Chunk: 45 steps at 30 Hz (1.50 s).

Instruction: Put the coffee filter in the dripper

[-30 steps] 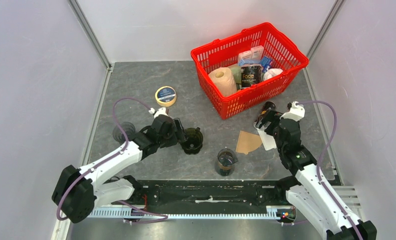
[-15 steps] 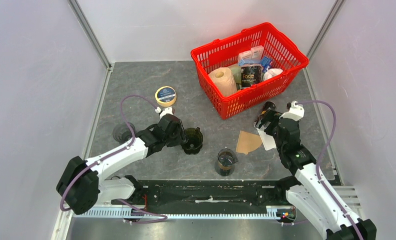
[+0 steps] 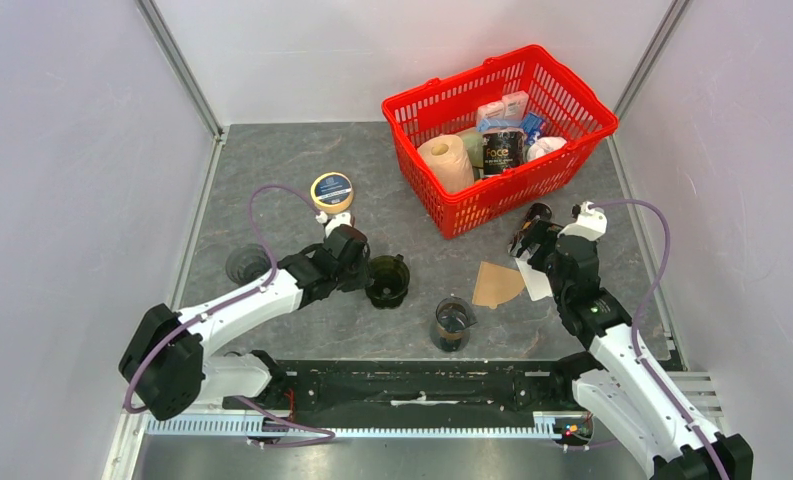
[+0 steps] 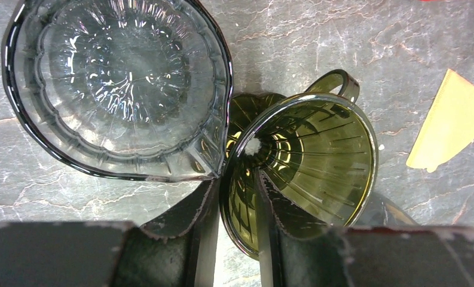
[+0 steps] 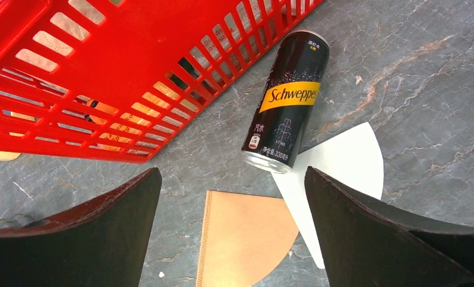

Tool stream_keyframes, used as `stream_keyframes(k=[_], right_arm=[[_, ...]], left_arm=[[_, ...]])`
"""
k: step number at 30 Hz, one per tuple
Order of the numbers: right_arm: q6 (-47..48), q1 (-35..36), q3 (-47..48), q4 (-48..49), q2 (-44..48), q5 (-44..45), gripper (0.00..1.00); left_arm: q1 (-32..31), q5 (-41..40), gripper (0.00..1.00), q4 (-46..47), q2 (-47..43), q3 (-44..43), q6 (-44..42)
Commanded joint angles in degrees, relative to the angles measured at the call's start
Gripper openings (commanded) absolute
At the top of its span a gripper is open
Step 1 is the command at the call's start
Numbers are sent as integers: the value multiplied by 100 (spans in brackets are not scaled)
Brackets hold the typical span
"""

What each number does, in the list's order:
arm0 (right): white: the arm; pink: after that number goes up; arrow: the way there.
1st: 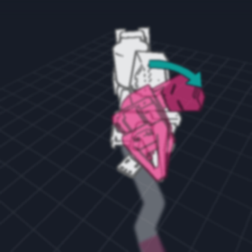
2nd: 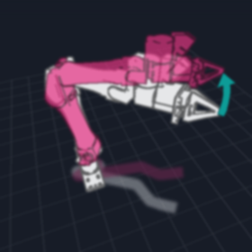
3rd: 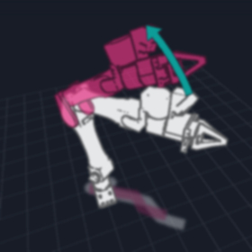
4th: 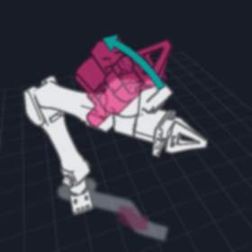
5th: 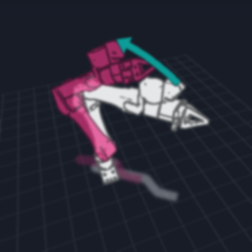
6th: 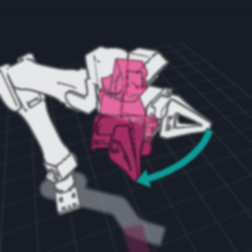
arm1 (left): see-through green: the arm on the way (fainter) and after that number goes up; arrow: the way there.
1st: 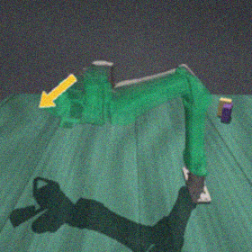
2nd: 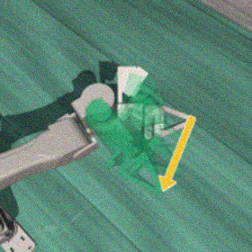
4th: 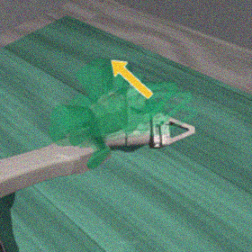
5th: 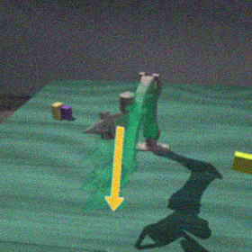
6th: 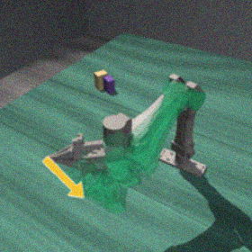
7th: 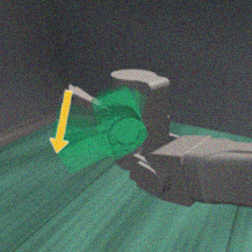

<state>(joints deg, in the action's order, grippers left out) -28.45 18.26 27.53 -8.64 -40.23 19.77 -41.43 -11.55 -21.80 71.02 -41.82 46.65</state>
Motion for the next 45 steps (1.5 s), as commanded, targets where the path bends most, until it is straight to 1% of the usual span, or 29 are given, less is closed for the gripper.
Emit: stream_keyframes(k=[1, 5, 7, 11, 15, 22, 26, 27, 29, 35, 42, 45], right_arm=[[13, -1, 97, 100, 99, 34, 97], [15, 0, 94, 73, 146, 80, 97], [22, 6, 97, 65, 163, 73, 97], [9, -2, 95, 67, 179, 43, 97], [6, 2, 95, 69, 148, 32, 97], [-11, 1, 79, 73, 196, 53, 97], [-25, 2, 42, 79, 294, 141, 97], [-24, -1, 29, 82, 327, 153, 99], [-29, 2, -10, 117, 405, 209, 99], [-40, 2, -43, 135, 459, 242, 99], [-42, 4, -54, 153, 419, 247, 99], [-43, 0, -55, 159, 408, 260, 99]], left_arm=[[-76, -153, 32, -69, 127, -272, 48], [-110, -189, 30, -170, 267, -359, 53], [-135, -200, 24, -232, 299, -403, 80], [-198, -85, 16, -245, 264, -486, 81], [-227, 55, 2, -307, 176, -628, 29], [-225, 587, 2, -244, -182, -900, -158], [-225, 607, 2, -239, -493, -1064, -299], [-225, 593, 2, -281, -579, -1131, -329], [-225, 379, 2, -486, -804, -1339, -410], [-212, -534, 2, -1343, -1120, -1854, -377], [-203, -1512, 2, -1938, -1467, -2064, -271], [-166, -1788, 2, -2037, -1535, -2075, -222]])
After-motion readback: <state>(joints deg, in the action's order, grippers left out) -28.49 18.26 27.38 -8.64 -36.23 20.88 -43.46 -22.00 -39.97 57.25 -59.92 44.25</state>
